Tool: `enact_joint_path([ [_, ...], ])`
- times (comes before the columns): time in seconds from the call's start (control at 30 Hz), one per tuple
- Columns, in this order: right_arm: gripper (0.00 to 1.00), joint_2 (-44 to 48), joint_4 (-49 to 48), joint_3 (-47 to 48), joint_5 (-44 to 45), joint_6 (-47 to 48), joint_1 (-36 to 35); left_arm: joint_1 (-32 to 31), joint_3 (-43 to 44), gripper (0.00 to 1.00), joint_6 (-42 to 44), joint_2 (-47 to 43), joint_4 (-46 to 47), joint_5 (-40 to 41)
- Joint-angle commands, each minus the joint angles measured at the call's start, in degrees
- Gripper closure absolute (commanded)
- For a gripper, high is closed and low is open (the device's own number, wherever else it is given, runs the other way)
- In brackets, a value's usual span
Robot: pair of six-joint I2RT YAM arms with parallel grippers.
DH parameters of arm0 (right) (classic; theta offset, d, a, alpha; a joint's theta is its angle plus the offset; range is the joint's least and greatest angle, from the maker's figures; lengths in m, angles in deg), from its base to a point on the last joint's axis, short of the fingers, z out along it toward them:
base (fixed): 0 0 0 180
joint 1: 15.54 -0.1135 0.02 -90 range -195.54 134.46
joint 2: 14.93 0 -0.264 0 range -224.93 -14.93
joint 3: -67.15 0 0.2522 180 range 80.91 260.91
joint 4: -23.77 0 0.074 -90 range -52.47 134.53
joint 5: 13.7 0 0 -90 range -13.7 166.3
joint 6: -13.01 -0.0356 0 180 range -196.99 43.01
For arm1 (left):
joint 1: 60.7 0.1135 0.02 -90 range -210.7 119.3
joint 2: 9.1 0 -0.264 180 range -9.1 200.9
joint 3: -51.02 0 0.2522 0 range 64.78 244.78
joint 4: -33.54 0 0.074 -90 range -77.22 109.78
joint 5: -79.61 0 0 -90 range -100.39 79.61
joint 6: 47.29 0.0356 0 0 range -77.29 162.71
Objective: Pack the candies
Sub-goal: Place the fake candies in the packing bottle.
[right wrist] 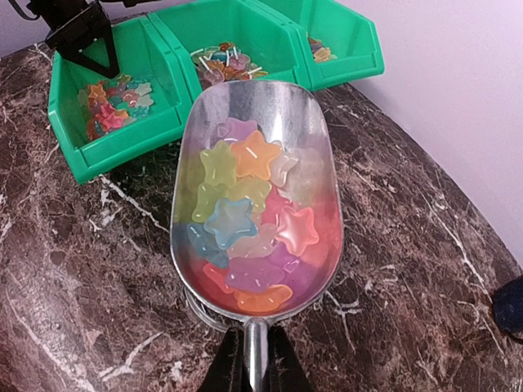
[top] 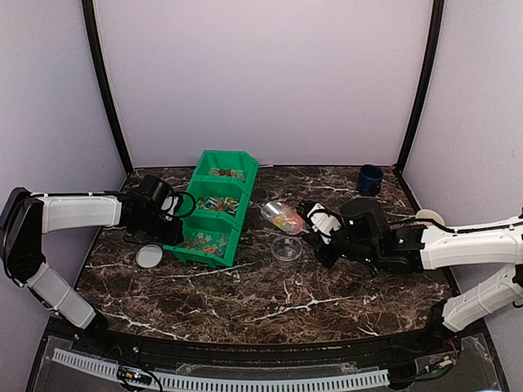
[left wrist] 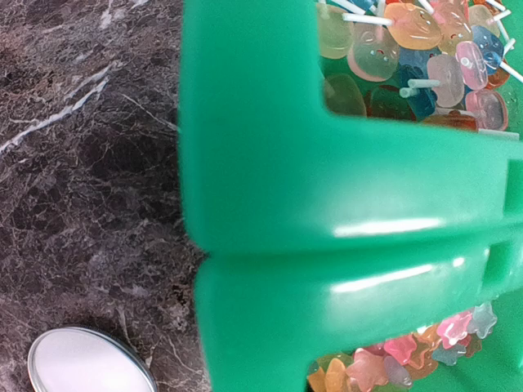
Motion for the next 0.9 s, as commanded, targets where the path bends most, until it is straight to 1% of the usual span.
enact_joint_path([
  [0.0,1.0,3.28,6.46,-0.53,1.62,-3.01,0.42,-0.03,4.25,1.0,-1.06,-4.46,9.78,-2.43],
  [0.17,1.0,4.21,14.41,1.53,2.27,-7.59,0.45,-0.07,4.27,1.0,-1.0,-4.5,9.74,-2.39],
  [0.43,1.0,5.33,22.25,3.61,0.28,-13.14,0.33,-0.02,4.31,1.0,-0.95,-4.72,9.66,-2.46],
  [0.67,1.0,3.81,28.39,6.37,-0.13,-15.17,-0.29,-0.03,4.32,1.0,-1.01,-4.85,9.62,-2.48],
  [0.87,1.0,1.35,31.71,8.76,-0.09,-15.55,-0.78,-0.05,4.34,1.0,-1.02,-4.93,9.51,-2.6],
])
